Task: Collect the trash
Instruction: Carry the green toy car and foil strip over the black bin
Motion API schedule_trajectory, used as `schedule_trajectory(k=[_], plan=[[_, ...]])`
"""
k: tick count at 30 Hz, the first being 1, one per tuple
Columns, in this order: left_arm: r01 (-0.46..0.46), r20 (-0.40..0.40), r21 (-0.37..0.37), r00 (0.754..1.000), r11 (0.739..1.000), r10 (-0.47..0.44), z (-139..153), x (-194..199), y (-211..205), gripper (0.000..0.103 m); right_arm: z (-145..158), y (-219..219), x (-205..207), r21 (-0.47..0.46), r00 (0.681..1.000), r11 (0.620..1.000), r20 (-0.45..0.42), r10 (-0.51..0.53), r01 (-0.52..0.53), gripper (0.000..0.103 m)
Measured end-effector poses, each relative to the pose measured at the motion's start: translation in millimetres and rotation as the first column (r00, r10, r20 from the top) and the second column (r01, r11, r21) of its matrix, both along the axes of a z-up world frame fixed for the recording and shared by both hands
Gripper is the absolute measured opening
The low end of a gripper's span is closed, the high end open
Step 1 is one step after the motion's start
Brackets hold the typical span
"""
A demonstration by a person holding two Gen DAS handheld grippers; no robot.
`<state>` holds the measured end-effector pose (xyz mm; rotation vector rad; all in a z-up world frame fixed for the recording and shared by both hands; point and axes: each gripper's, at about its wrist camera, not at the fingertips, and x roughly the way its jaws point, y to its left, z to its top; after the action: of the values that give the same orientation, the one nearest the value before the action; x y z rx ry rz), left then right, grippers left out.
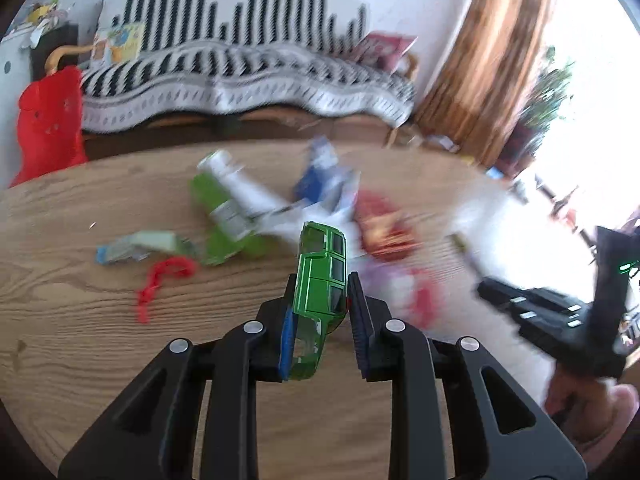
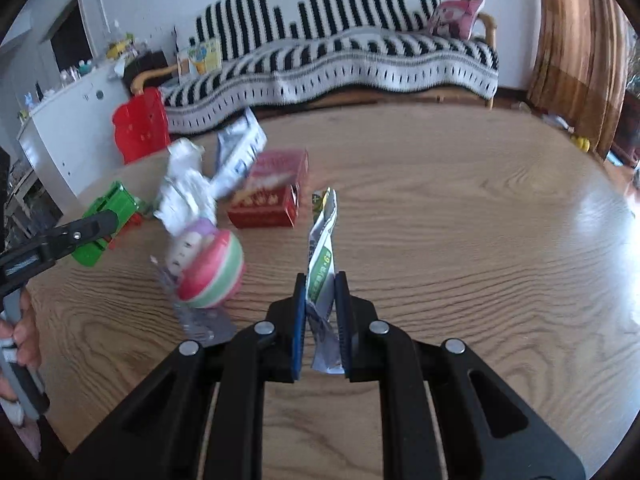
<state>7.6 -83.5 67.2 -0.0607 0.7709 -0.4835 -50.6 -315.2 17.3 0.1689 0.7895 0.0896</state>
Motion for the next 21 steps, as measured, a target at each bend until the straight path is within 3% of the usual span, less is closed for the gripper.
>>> schedule_trajectory(k=[4, 7, 10, 13, 16, 17, 19, 21], plan=[[0.075, 0.076, -0.047, 0.995, 0.996, -0.071, 32, -39, -44, 0.023, 24, -15, -44, 0.05, 0.997, 0.998, 0.074, -0.037, 0.034, 0.014], [0.189, 0.094, -0.043, 0.978, 0.981, -0.185, 49, -69, -95, 0.023, 44, -37, -85, -0.003, 0.99, 0.997, 0.123, -0.074, 0.075, 0.014], [0.327, 0.088, -0.026, 0.942, 0.945, -0.324, 62, -108, -163, 0.023, 59, -79, -139, -0.062, 0.978, 0.987, 0.158, -0.139, 0.151, 0.014], [0.438, 0.043, -0.056, 0.899, 0.897, -0.436, 62, -141, -221, 0.023, 59, -135, -195, -0.054, 0.96, 0.967, 0.144, -0.241, 0.25, 0.014], [0.525, -0.04, -0.076, 0.848, 0.848, -0.528, 38, -179, -288, 0.023, 38, -194, -252, -0.004, 0.929, 0.932, 0.088, -0.36, 0.362, 0.014], [0.555, -0.1, -0.098, 0.82, 0.826, -0.563, 20, -193, -315, 0.023, 28, -209, -267, 0.012, 0.918, 0.92, 0.062, -0.392, 0.392, 0.014], [0.585, -0.183, -0.094, 0.785, 0.806, -0.592, -14, -213, -350, 0.023, -11, -244, -304, 0.056, 0.88, 0.878, -0.041, -0.474, 0.476, 0.014], [0.606, -0.264, -0.059, 0.757, 0.793, -0.598, -56, -234, -382, 0.023, -49, -261, -331, 0.027, 0.85, 0.855, -0.127, -0.511, 0.518, 0.014]])
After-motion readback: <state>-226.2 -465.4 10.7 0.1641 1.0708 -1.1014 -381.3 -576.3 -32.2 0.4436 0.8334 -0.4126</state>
